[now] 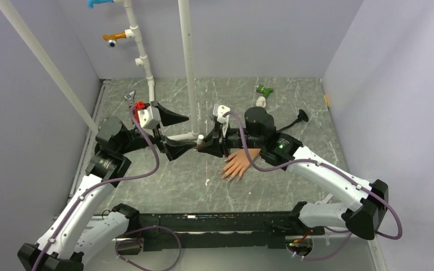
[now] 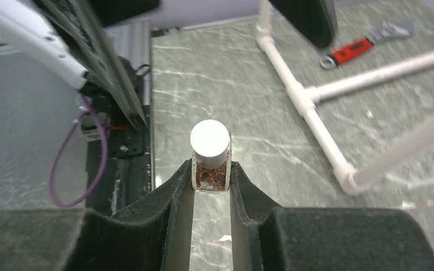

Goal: Paint the nails
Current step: Place the nail polish bottle at the center of the board.

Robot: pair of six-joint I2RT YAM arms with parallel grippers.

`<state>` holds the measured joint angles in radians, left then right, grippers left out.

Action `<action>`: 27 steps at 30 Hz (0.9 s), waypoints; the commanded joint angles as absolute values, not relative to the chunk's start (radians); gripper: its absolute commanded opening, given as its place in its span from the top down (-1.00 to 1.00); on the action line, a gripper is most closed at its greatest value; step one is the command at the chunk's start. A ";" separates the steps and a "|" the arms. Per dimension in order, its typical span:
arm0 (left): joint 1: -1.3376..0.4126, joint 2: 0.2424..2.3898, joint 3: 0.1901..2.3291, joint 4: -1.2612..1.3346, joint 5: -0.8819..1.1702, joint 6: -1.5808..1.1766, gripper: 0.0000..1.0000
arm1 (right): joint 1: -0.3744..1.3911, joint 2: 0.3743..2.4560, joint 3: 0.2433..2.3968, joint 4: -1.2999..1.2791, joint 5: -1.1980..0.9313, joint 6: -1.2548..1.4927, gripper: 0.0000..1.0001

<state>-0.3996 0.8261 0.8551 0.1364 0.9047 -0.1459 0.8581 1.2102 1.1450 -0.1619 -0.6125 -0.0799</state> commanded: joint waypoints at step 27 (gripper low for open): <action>-0.368 0.690 0.862 -0.031 0.078 0.017 -0.99 | 0.967 1.664 0.672 0.705 -0.003 0.157 1.00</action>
